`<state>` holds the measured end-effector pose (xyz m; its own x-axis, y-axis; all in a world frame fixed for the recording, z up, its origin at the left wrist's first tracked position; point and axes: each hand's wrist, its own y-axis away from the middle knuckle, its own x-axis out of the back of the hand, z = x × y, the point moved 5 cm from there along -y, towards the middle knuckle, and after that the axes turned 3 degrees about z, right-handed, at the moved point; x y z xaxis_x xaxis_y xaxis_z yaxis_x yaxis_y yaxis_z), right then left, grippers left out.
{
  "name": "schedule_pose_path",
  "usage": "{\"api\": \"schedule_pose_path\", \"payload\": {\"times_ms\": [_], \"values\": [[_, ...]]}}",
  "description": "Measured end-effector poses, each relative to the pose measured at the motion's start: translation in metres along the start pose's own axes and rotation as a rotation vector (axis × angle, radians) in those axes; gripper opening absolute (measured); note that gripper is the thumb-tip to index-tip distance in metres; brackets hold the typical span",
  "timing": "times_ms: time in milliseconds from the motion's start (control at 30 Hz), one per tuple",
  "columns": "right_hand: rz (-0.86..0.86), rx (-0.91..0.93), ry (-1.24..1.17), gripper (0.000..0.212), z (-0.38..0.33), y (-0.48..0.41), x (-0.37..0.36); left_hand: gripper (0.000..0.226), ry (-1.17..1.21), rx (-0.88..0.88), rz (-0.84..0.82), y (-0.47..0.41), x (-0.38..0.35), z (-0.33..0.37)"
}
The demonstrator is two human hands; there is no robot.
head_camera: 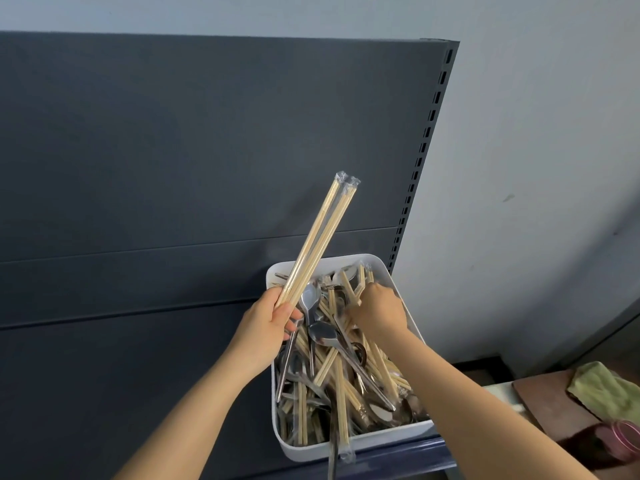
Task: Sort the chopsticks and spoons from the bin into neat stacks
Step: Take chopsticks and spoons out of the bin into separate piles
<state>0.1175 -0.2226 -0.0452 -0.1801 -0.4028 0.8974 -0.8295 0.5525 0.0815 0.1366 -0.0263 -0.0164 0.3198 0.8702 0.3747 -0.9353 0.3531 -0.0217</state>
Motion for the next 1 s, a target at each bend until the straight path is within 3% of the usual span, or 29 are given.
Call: {"api": "schedule_pose_path", "payload": {"times_ms": [200,400,633,867,1000], "values": [[0.017,-0.078,-0.084,0.023,0.0,0.0,0.001,0.024,-0.032,0.026,0.039,0.004,0.008,-0.007],[0.043,-0.126,-0.507,0.02,0.002,-0.002,0.022,0.025,-0.044,0.024,0.066,0.005,0.012,-0.009],[0.159,0.1,-0.843,0.013,-0.021,0.004,0.081,0.021,-0.111,-0.047,0.111,0.005,0.017,0.001],[0.28,0.378,-0.94,0.011,-0.077,0.031,0.127,0.022,-0.242,-0.093,0.36,0.018,0.068,-0.005],[0.135,0.447,-1.041,0.012,-0.123,0.054,0.108,0.025,-0.282,-0.026,0.438,0.037,0.113,-0.031]]}}
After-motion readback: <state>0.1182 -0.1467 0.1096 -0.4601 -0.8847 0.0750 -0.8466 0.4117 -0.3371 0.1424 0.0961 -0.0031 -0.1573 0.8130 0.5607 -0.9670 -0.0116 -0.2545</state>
